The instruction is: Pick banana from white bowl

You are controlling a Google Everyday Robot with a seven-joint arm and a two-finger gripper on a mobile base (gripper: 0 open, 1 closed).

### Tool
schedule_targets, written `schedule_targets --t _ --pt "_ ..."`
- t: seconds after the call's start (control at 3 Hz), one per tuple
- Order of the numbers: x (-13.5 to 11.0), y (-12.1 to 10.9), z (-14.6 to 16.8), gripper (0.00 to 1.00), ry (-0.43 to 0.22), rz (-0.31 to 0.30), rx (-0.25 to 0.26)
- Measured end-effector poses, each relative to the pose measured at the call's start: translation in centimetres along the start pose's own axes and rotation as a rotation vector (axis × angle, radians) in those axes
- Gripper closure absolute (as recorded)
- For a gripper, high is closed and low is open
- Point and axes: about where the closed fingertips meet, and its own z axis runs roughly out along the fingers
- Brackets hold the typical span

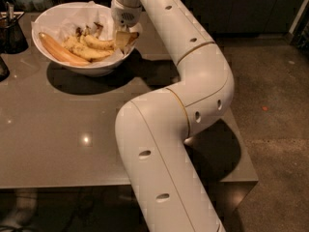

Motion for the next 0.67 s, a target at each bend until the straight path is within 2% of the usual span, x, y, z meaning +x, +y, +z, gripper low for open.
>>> schedule_targets --t 0.33,0.67 --pt "0.0 0.0 0.0 1.00 0.000 0.000 0.001" --pt "-0.9 -1.4 -1.0 1.00 -0.024 -0.022 0.065"
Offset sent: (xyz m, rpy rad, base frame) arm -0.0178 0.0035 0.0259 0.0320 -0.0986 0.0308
